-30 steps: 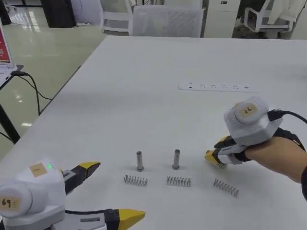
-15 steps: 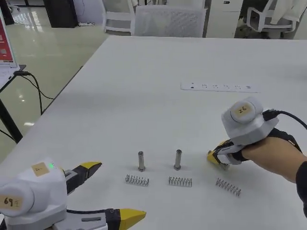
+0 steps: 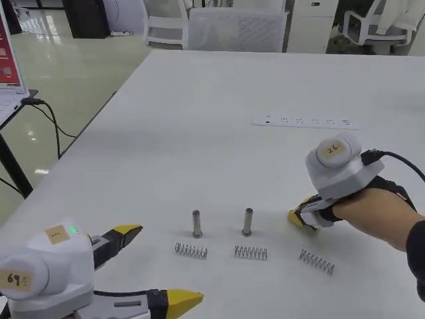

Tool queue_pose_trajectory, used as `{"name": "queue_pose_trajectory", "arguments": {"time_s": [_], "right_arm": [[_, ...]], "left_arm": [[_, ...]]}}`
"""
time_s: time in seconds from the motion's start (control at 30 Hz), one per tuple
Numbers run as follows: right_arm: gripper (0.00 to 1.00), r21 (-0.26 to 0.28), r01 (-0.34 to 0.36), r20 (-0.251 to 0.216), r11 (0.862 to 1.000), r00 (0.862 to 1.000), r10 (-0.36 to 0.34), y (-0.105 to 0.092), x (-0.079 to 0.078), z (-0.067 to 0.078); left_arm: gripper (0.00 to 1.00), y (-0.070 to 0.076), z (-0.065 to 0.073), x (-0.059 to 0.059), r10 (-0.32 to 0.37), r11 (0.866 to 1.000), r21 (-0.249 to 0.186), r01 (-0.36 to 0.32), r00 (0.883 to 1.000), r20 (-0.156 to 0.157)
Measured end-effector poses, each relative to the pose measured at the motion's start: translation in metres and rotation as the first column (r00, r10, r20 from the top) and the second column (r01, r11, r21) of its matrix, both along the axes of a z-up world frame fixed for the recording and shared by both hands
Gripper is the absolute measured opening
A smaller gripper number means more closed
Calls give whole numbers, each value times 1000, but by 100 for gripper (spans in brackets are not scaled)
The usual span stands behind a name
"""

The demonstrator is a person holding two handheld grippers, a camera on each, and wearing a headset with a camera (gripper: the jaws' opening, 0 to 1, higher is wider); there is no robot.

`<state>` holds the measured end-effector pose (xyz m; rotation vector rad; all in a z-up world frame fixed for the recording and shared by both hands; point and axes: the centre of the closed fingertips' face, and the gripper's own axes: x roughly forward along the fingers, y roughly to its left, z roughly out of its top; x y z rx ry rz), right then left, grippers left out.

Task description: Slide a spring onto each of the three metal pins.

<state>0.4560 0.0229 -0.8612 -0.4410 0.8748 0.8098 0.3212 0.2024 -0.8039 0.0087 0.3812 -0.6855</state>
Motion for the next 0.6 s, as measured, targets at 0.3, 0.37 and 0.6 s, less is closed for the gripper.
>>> {"name": "queue_pose_trajectory", "arguments": {"time_s": [0.3,0.37,0.6], "right_arm": [[5,3,8,13,1000,1000,-8,-5,-5,12],[5,15,13,20,1000,1000,-13,-7,-7,18],[5,22,9,44,1000,999,-10,-12,-17,32]], "left_arm": [[91,-1,-1,-1,-6,1000,2,6,1000,-2],[91,-2,0,-1,-9,1000,1,9,1000,-2],[91,-4,-1,-2,-18,1000,5,18,1000,-4]]}}
